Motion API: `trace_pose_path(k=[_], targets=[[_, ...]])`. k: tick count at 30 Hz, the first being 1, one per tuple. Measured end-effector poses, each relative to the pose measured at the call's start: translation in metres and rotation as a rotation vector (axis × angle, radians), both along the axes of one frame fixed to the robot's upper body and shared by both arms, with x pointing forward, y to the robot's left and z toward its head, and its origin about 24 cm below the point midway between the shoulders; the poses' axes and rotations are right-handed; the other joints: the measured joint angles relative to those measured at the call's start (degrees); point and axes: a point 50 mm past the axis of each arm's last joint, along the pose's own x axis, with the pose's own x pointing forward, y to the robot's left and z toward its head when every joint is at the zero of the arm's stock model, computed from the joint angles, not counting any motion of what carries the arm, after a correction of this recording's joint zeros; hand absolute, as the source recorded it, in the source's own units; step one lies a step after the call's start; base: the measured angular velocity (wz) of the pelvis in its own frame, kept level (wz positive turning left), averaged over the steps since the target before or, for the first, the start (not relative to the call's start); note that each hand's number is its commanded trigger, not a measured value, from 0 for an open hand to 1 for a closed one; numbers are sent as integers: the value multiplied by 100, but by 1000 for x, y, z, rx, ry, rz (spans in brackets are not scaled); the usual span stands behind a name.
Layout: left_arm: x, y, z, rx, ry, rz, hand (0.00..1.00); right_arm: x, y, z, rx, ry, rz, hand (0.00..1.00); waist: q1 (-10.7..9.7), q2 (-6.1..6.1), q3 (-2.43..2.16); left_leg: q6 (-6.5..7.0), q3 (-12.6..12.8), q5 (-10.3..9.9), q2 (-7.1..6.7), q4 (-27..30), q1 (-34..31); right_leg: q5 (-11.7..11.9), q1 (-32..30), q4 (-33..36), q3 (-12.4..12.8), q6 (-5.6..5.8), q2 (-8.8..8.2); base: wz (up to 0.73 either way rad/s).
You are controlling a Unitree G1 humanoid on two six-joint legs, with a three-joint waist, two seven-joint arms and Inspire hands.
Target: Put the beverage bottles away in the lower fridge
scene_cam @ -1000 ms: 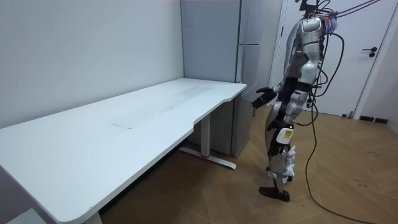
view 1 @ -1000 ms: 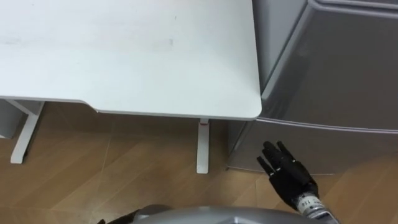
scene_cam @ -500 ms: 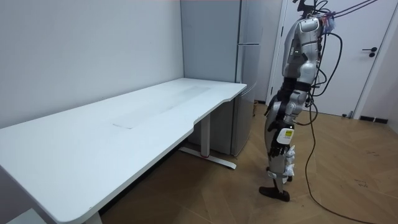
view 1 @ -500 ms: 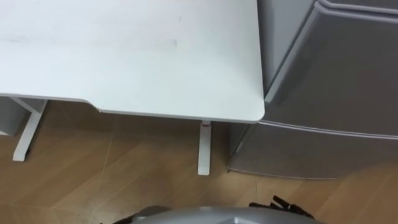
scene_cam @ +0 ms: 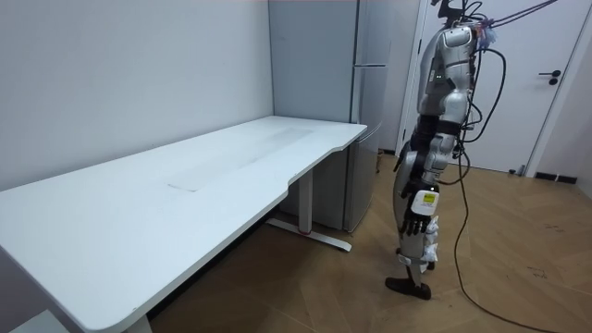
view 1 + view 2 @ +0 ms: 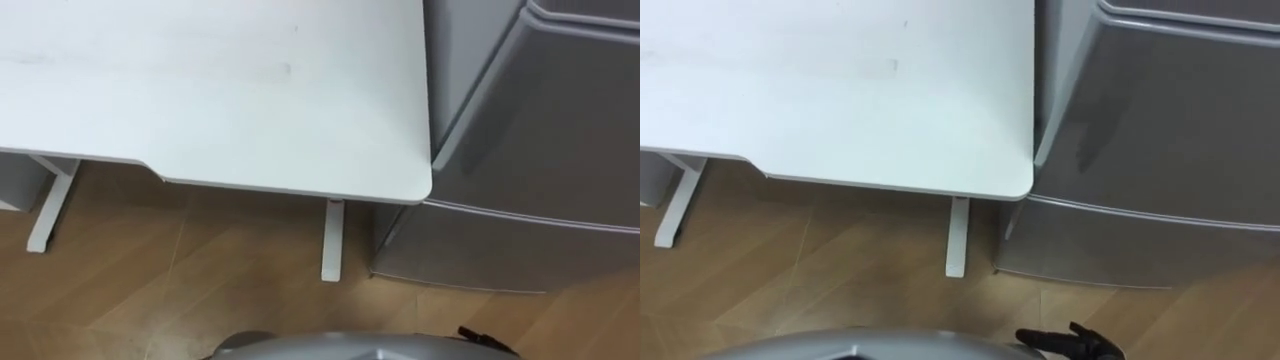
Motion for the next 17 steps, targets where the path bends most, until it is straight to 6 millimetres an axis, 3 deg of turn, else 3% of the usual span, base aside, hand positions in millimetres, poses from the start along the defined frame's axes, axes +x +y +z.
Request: trace_pose_path(k=[7, 17], targets=[[3, 1, 0, 6, 19, -58, 0, 0, 0, 0, -3, 6, 11, 0, 0, 15, -3, 2, 4, -1, -9, -11, 8, -15, -4, -2, 51, 4, -3, 0], [7, 0, 0, 15, 52, -120, 0, 0, 1, -1, 9, 46, 20, 0, 4, 55, -46, 6, 13, -3, -15, -2, 4, -15, -14, -2, 95, 5, -4, 0]])
